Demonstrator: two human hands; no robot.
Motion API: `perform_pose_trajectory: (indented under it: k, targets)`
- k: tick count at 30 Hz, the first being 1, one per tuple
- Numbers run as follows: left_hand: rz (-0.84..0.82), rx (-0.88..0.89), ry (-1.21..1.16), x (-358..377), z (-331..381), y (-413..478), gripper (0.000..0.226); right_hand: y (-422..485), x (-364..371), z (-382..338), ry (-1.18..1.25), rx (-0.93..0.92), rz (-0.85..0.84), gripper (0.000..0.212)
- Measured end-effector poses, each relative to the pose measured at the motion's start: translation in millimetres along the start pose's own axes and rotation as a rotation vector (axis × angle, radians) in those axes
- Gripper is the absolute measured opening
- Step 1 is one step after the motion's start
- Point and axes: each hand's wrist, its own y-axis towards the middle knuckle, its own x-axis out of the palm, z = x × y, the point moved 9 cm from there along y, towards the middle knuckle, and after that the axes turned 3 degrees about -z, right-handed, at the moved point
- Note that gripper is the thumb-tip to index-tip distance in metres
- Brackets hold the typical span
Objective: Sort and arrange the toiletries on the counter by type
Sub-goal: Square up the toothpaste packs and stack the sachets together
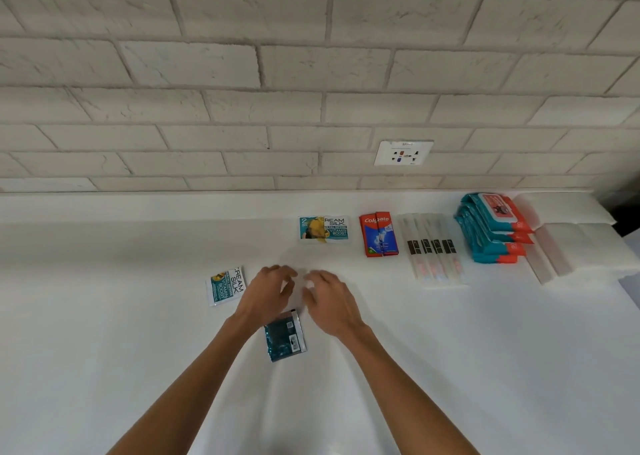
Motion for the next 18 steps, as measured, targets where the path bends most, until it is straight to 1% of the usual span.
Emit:
perform_pose_trajectory:
  k: [3,6,9,12,15,18]
  targets:
    - [-0.019,-0.071,-0.029,5.4,-13.0,-40.6,0.025,-25.2,14.1,-8.5,0.001,-0.027,-0.075,0.044]
    - [-0.031,-0.131,-0.044,12.1,-21.9,-77.2,0.031,-44.5,26.8,-13.4,0.025,-0.046,-0.118,0.046]
    - [-0.047,-0.154,-0.053,17.0,-23.9,-102.4,0.045,-61.4,38.2,-15.5,0.012,-0.065,-0.118,0.058]
    - [-0.102,-0.144,-0.055,25.3,-20.3,-118.0,0.057,-79.8,50.0,-16.5,-0.002,-0.083,-0.081,0.071]
    - [-0.152,-0.159,-0.062,32.1,-19.6,-129.3,0.066,-95.6,59.0,-18.3,0.010,-0.103,-0.090,0.070]
    - [-0.206,-0.218,-0.102,39.0,-22.0,-139.2,0.075,-108.9,54.2,-21.0,0.047,-0.097,-0.102,0.061]
